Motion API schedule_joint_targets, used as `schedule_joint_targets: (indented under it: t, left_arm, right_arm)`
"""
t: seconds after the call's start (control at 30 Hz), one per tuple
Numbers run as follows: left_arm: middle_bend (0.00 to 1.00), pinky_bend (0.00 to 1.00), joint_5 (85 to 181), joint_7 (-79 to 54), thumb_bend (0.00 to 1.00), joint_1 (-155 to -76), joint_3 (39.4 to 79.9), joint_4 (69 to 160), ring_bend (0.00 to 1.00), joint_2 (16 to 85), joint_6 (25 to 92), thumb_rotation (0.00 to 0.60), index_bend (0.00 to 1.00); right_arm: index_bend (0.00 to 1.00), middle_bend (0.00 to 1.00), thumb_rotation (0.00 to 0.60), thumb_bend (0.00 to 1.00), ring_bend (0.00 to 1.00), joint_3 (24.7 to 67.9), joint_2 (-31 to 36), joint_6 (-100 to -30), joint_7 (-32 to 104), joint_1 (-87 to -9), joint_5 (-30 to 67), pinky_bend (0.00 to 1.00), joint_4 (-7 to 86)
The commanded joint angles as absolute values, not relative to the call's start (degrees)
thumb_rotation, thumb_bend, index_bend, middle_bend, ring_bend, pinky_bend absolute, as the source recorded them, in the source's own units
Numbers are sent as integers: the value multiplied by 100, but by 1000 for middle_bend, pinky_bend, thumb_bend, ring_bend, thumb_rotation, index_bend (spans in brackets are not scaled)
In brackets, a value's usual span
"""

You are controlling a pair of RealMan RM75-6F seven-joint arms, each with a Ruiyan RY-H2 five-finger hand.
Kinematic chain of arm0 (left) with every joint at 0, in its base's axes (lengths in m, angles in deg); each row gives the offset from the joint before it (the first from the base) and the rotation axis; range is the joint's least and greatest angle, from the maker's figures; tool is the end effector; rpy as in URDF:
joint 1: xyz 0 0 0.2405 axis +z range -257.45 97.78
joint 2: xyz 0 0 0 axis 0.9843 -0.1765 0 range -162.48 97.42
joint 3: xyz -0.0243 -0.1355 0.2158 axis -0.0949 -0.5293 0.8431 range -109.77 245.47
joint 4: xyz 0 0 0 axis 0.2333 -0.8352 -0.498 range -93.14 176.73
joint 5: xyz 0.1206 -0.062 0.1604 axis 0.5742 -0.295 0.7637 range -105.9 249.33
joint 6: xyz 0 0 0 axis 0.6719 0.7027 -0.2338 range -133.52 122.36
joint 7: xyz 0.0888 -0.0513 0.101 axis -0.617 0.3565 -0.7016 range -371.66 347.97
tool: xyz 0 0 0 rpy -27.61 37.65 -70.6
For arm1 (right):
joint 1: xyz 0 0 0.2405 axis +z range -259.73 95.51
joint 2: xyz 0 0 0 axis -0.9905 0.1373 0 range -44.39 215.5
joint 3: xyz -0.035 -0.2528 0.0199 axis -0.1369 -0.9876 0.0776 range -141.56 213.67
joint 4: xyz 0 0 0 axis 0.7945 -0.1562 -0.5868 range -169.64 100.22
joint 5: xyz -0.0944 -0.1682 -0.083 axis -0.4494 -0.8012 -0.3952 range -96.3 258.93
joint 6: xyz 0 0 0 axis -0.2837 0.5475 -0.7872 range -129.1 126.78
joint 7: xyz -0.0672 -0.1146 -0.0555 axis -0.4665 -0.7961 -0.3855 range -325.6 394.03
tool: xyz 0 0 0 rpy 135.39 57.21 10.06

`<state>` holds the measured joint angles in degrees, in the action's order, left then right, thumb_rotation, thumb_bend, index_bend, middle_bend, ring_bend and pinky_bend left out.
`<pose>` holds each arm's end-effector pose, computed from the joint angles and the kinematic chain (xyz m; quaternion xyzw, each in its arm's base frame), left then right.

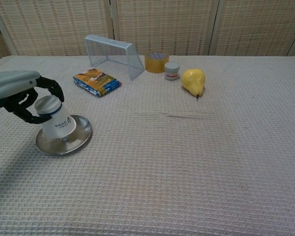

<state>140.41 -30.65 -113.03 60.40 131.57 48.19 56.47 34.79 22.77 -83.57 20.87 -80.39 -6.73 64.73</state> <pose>-0.2015 0.3151 0.0331 -0.7159 -0.3708 -0.3590 0.4702 -0.2993 -0.1466 0.1382 0.6466 -0.3865 0.3068 0.5817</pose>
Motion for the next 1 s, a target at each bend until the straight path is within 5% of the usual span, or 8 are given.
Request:
schedule_joint_targets:
  t: [0.03, 0.33, 0.7, 0.8, 0.93, 1.0]
  left_arm:
    - [670, 957, 14215, -2985, 385, -11133, 6037, 13226, 772, 4716, 5966, 600, 570]
    - [645, 957, 13967, -2942, 383, -10597, 6219, 13267, 772, 4205, 6354, 600, 542]
    - [596, 956, 14083, -2585, 362, -10479, 6419, 12692, 772, 4450, 6067, 600, 495]
    - [513, 953, 14120, -2663, 360, -10503, 6454, 12644, 767, 4466, 5980, 600, 405]
    - [249, 943, 14064, -2786, 356, -10519, 6458, 12723, 741, 4398, 5888, 600, 60]
    - [155, 940, 14066, -2840, 355, -10490, 6443, 12779, 727, 4366, 5957, 600, 4]
  right_arm:
    - [0, 0, 513, 80, 0, 3480, 2276, -8348, 2086, -8034, -669, 0, 6472]
    - [0, 0, 512, 80, 0, 3471, 2279, -8381, 2088, -8047, -705, 0, 6478]
    - [0, 0, 513, 81, 0, 3447, 2237, -8319, 2023, -8030, -698, 0, 6480]
    - [0, 0, 513, 81, 0, 3443, 2244, -8344, 2026, -8042, -712, 0, 6484]
    - [0, 0, 512, 81, 0, 3447, 2255, -8346, 2045, -8044, -706, 0, 6481]
    - [0, 0, 511, 81, 0, 3452, 2253, -8348, 2025, -8043, -700, 0, 6473]
